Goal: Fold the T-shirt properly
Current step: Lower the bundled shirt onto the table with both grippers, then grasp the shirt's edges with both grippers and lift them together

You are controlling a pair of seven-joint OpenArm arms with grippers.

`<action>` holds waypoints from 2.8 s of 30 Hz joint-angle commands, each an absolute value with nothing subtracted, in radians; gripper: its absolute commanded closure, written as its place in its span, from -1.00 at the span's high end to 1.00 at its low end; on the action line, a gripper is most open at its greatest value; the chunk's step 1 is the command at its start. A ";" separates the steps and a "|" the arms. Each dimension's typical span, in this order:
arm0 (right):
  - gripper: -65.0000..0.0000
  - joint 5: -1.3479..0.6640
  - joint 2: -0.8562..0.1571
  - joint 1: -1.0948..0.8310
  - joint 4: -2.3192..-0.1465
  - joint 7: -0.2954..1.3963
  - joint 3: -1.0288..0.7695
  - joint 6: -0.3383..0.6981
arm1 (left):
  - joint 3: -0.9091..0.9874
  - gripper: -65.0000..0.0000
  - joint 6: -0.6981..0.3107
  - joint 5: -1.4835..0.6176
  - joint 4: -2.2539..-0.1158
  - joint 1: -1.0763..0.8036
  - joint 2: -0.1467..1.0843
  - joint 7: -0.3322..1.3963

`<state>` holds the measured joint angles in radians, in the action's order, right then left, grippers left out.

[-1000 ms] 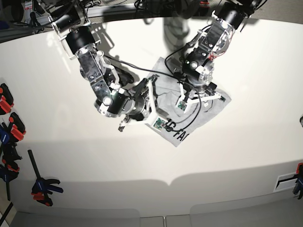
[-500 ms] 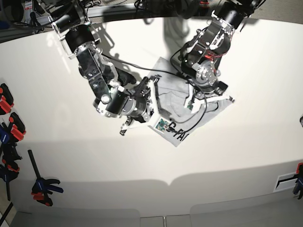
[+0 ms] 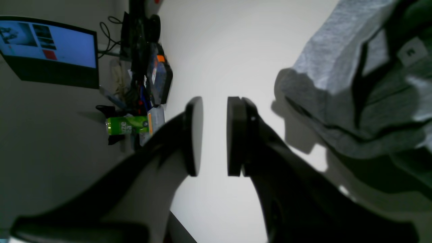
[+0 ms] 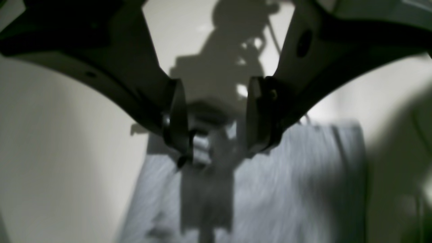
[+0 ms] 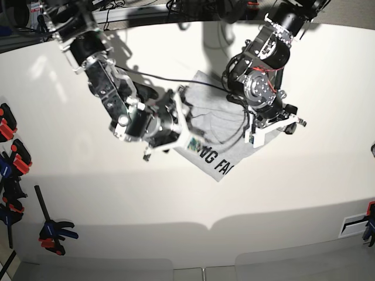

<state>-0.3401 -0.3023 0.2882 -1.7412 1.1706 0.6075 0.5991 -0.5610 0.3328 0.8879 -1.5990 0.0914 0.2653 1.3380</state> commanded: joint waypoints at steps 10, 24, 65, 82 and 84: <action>-0.17 -0.075 -0.348 0.394 -1.760 1.028 0.897 0.651 | -0.557 -0.66 0.356 0.907 -1.618 0.108 0.266 1.335; -0.56 -0.085 -0.341 0.418 -1.756 1.001 0.919 0.644 | -0.557 -0.66 0.356 0.907 -1.618 0.102 0.266 1.335; -1.00 -0.582 -0.295 0.361 -1.836 1.180 0.919 0.586 | -0.557 -0.66 0.356 0.946 -1.618 0.108 0.306 1.279; -0.53 -0.744 -0.294 0.343 -1.836 1.267 0.919 0.587 | -0.557 -0.66 0.382 0.950 -1.618 0.111 0.421 1.293; -0.52 -0.744 -0.294 0.343 -1.837 1.285 0.919 0.592 | -0.557 -0.66 0.382 0.949 -1.618 0.111 0.421 1.291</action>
<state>-0.7338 -0.2966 0.3222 -1.8198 1.2900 0.9241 0.5831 -0.5625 0.3565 0.9211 -1.5990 0.0914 0.4137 1.2907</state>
